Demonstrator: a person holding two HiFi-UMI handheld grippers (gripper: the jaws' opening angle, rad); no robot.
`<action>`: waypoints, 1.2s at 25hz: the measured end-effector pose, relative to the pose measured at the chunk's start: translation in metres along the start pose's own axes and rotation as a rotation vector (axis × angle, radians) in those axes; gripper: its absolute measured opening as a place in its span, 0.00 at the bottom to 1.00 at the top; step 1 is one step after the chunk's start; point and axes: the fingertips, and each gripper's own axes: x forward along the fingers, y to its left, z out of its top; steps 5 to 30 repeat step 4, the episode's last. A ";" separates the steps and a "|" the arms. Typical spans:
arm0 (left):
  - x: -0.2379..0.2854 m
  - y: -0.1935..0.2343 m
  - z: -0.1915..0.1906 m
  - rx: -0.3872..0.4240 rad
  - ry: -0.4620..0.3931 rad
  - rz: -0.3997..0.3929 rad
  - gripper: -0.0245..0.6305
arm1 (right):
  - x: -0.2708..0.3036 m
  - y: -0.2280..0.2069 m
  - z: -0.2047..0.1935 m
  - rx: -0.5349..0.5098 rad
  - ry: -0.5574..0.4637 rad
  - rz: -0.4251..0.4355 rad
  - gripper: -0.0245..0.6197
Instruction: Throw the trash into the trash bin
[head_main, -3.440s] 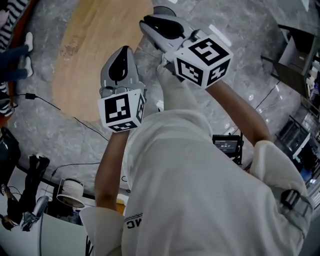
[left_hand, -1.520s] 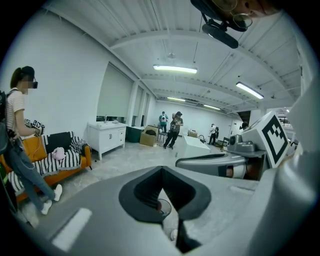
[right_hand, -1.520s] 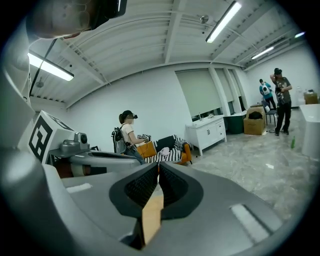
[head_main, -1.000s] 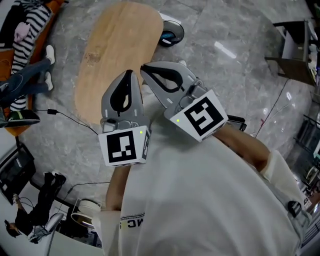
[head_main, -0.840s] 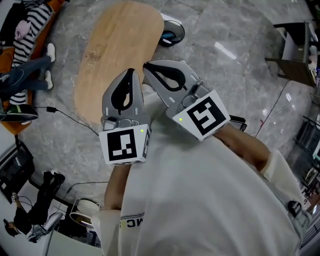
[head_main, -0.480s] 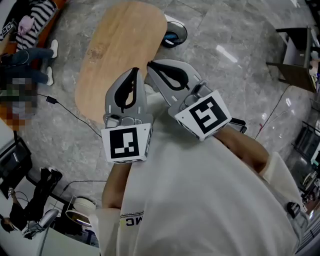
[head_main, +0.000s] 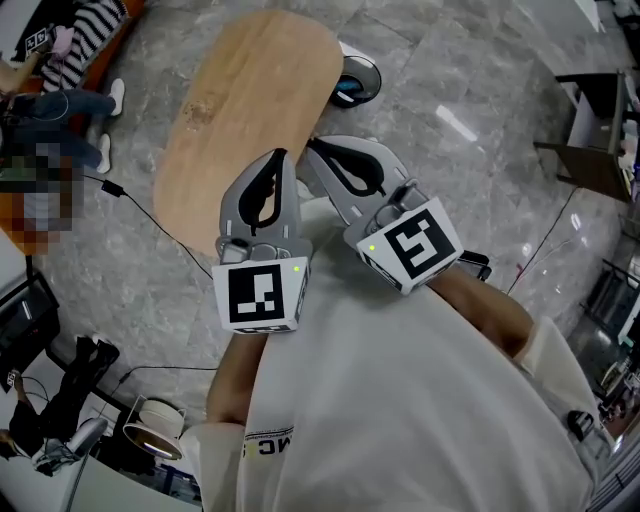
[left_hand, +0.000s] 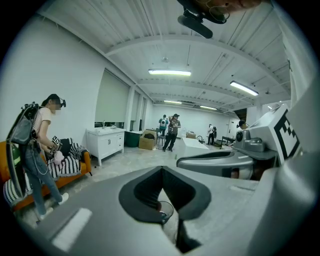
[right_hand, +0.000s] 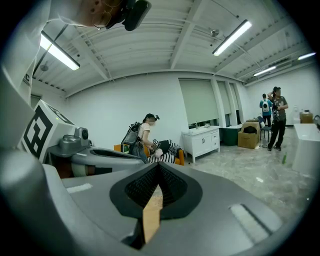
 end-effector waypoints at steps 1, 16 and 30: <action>-0.002 0.000 -0.001 -0.001 0.005 0.002 0.04 | 0.000 0.002 -0.001 0.004 0.002 0.002 0.05; -0.007 -0.002 -0.005 -0.001 0.017 0.003 0.04 | -0.003 0.006 -0.004 0.013 0.012 0.003 0.05; -0.007 -0.002 -0.005 -0.001 0.017 0.003 0.04 | -0.003 0.006 -0.004 0.013 0.012 0.003 0.05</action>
